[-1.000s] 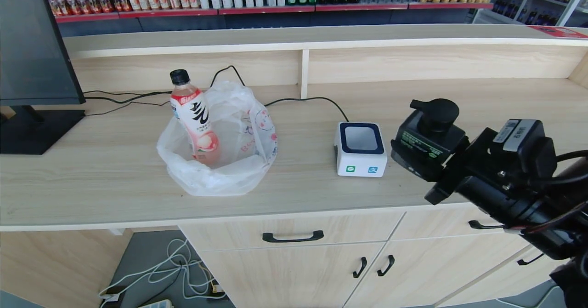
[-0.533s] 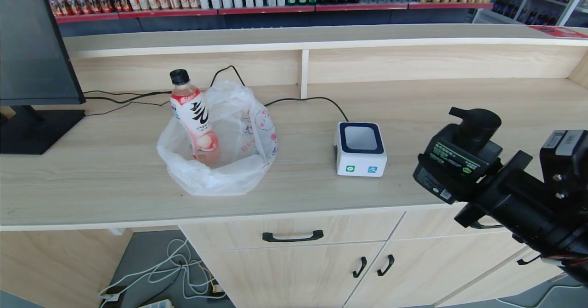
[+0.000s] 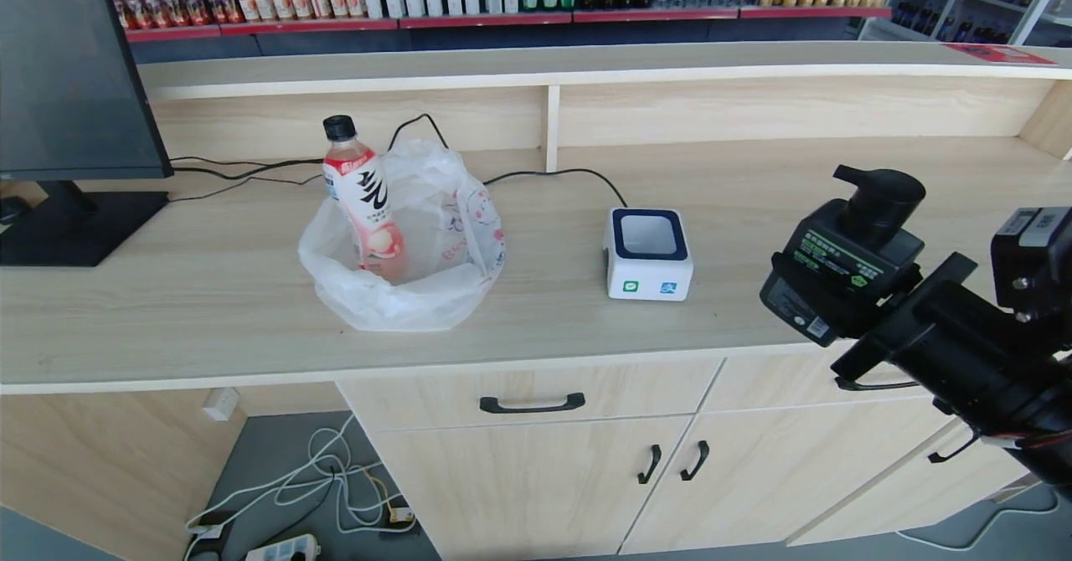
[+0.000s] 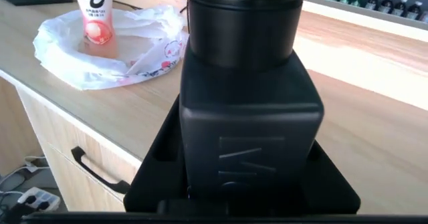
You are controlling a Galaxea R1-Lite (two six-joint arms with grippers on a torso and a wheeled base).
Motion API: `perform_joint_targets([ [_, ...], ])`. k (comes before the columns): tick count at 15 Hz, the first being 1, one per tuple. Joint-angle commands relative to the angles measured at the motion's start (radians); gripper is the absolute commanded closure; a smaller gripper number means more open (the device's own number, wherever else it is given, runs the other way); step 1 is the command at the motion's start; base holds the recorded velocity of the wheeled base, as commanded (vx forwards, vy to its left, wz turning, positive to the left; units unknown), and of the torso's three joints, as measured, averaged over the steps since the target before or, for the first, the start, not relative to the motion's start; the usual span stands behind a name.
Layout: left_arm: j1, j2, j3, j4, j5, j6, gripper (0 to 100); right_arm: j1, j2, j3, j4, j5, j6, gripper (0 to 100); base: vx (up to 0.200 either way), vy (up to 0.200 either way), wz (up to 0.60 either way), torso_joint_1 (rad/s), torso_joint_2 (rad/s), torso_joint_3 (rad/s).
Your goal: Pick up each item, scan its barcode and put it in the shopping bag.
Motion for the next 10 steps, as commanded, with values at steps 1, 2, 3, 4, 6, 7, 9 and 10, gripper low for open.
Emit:
perform_joint_targets([
  [1, 0.0, 0.0, 0.0, 0.0, 0.0, 0.0, 0, -0.029, 0.007, -0.011, -0.002, 0.001, 0.0, 100, 0.0, 0.2, 0.0, -0.012, -0.02, 0.007],
  [2, 0.0, 0.0, 0.002, 0.0, 0.0, -0.002, 0, -0.029, 0.005, -0.014, -0.002, 0.001, 0.002, 100, 0.0, 0.2, 0.0, 0.007, 0.0, -0.002],
  [3, 0.0, 0.0, 0.0, 0.0, 0.0, -0.002, 0, -0.029, 0.005, -0.022, -0.002, 0.0, 0.003, 100, 0.0, 0.2, 0.0, 0.032, 0.0, -0.002],
  [4, 0.0, 0.0, 0.0, 0.0, 0.0, -0.002, 0, -0.029, 0.007, -0.03, -0.002, 0.0, 0.003, 100, 0.0, 0.2, 0.0, 0.007, 0.0, 0.002],
  [6, 0.0, 0.0, 0.0, 0.0, 0.0, -0.002, 0, -0.029, 0.011, -0.046, -0.002, 0.001, 0.011, 100, 0.0, 0.2, 0.0, -0.01, 0.0, 0.002],
  [7, 0.0, 0.0, 0.0, 0.0, 0.0, 0.0, 0, -0.029, 0.017, -0.049, -0.002, 0.0, 0.014, 100, 0.0, 0.2, 0.0, 0.002, 0.0, 0.007],
  [9, -0.002, 0.0, 0.0, 0.0, -0.002, 0.009, 0, -0.028, 0.031, -0.069, -0.002, 0.001, 0.016, 100, 0.0, 0.0, 0.0, 0.0, 0.0, 0.0],
  [10, 0.0, 0.0, 0.002, 0.0, -0.002, 0.008, 0, -0.025, 0.042, -0.091, -0.002, 0.001, 0.019, 100, 0.0, 0.0, 0.0, 0.0, 0.0, 0.0],
])
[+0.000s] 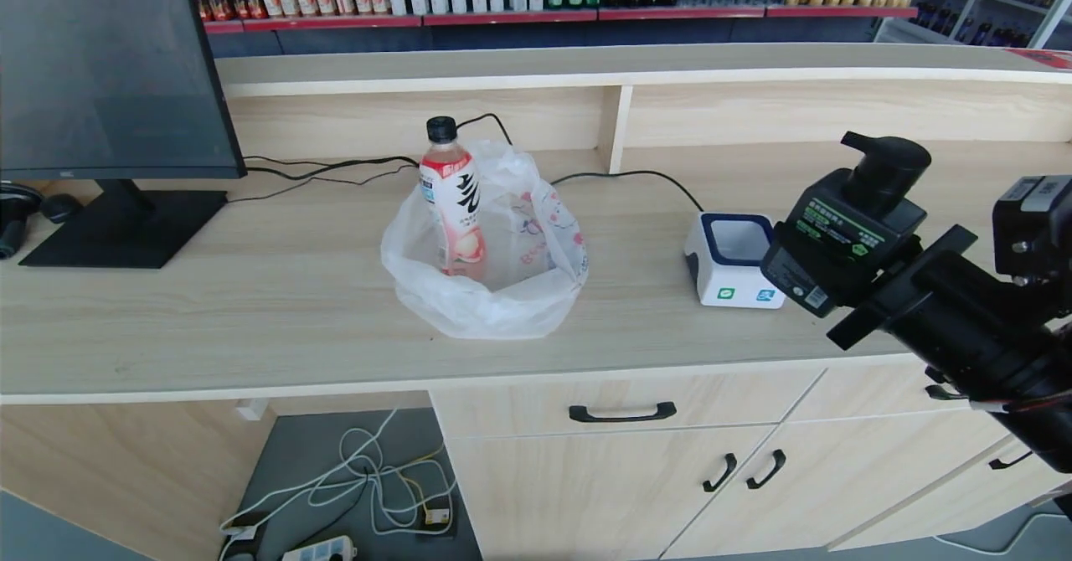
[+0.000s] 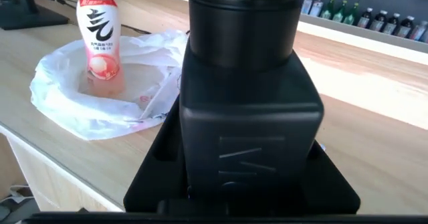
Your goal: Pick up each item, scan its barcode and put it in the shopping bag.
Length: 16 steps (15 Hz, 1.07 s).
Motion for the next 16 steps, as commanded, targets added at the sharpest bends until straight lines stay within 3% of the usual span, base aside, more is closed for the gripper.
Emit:
perform_joint_targets([
  [1, 0.0, 0.0, 0.001, 0.0, 0.0, 0.0, 0, 0.004, 0.023, -0.026, 0.0, -0.001, 0.006, 100, 0.0, 0.0, 0.0, 0.0, 0.0, 0.0],
  [8, 0.001, 0.0, 0.0, 0.0, 0.0, 0.002, 0, 0.013, 0.037, -0.038, 0.0, -0.001, 0.018, 100, 0.0, 0.0, 0.51, 0.003, 0.0, 0.001],
  [11, 0.0, 0.0, 0.0, 0.0, 0.0, 0.0, 0, -0.033, 0.046, -0.049, 0.0, -0.001, 0.033, 100, 0.0, 0.0, 0.0, 0.0, 0.0, 0.0],
  [16, 0.0, 0.0, 0.0, 0.0, 0.0, 0.002, 0, -0.024, 0.102, -0.072, 0.0, -0.001, 0.101, 100, 0.0, 0.0, 0.0, 0.0, 0.0, 0.0],
])
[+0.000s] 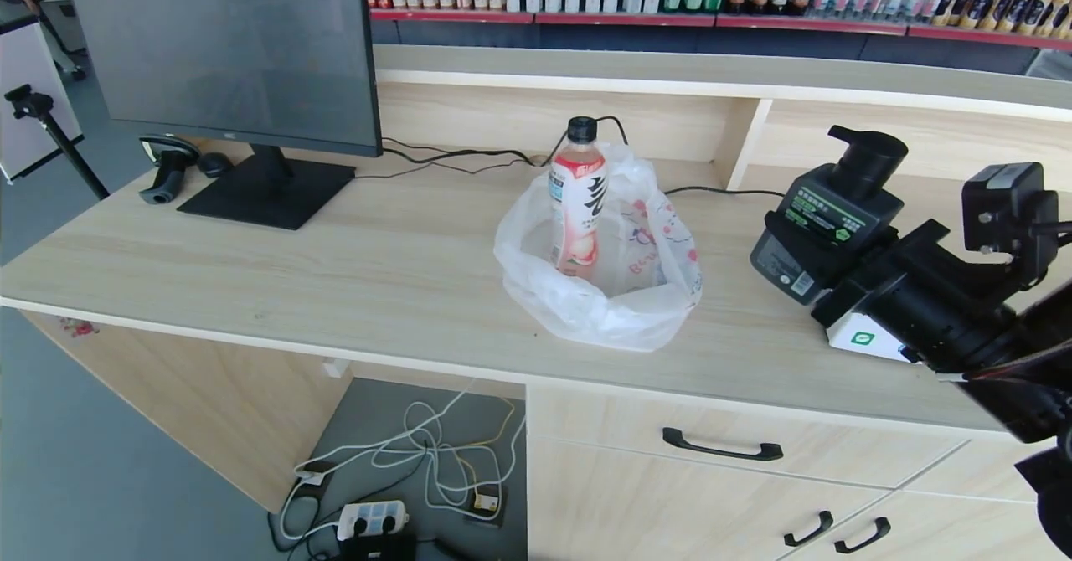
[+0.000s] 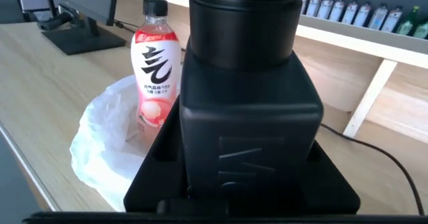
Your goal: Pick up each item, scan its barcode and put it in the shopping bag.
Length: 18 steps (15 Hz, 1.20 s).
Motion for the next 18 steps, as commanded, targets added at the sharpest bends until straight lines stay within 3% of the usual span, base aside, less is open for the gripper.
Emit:
perform_joint_targets([
  [1, 0.0, 0.0, 0.0, 0.0, 0.0, 0.0, 0, 0.017, 0.036, -0.015, -0.001, 0.0, 0.02, 100, 0.0, 0.0, 0.0, 0.0, 0.0, 0.0],
  [6, 0.0, 0.0, 0.0, 0.001, 0.0, 0.0, 0, 0.097, 0.08, -0.077, -0.001, 0.0, 0.042, 100, 0.04, 0.0, 0.0, 0.0, 0.0, 0.0],
  [10, 0.0, 0.0, 0.0, 0.001, 0.0, 0.0, 0, 0.104, 0.159, -0.169, -0.001, 0.0, 0.068, 100, 0.0, 0.0, 0.0, 0.0, 0.0, 0.0],
  [15, 0.001, 0.0, 0.0, 0.0, 0.0, -0.001, 0, 0.101, 0.292, -0.304, -0.001, -0.017, 0.12, 100, 0.0, 0.0, 0.0, 0.0, 0.0, 0.0],
  [18, 0.0, 0.0, 0.0, 0.0, 0.0, 0.0, 0, 0.101, 0.392, -0.469, -0.001, -0.032, 0.123, 100, 0.0, 0.0, 0.0, 0.0, 0.0, 0.0],
])
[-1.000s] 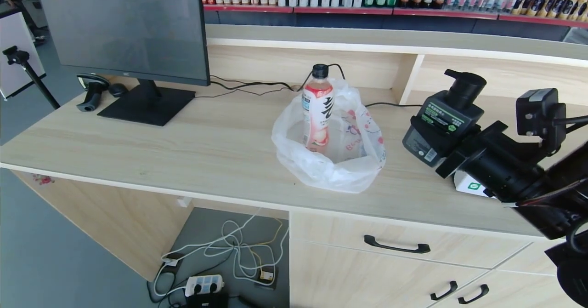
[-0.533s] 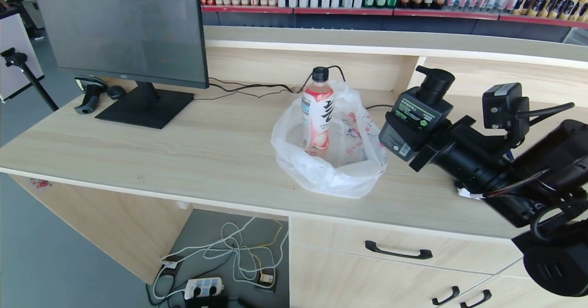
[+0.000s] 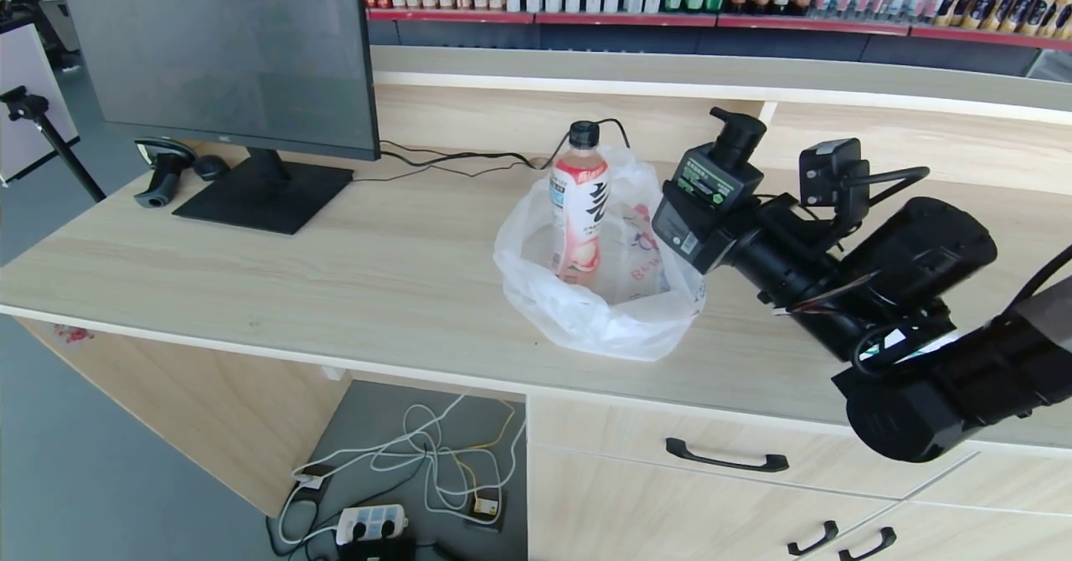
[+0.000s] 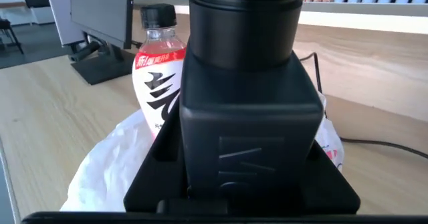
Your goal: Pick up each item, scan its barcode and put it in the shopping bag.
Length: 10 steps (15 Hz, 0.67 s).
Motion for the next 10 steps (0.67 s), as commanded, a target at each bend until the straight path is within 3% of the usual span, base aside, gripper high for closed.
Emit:
perform_joint_targets([
  [1, -0.001, 0.0, 0.0, 0.0, 0.0, 0.001, 0, 0.01, 0.107, -0.129, -0.001, -0.026, 0.006, 100, 0.0, 0.0, 0.0, 0.0, 0.0, 0.0],
  [10, -0.001, 0.0, 0.001, -0.007, -0.001, 0.008, 0, 0.016, 0.241, -0.22, -0.001, -0.032, 0.01, 100, 0.0, 0.0, 0.0, 0.0, 0.0, 0.0],
])
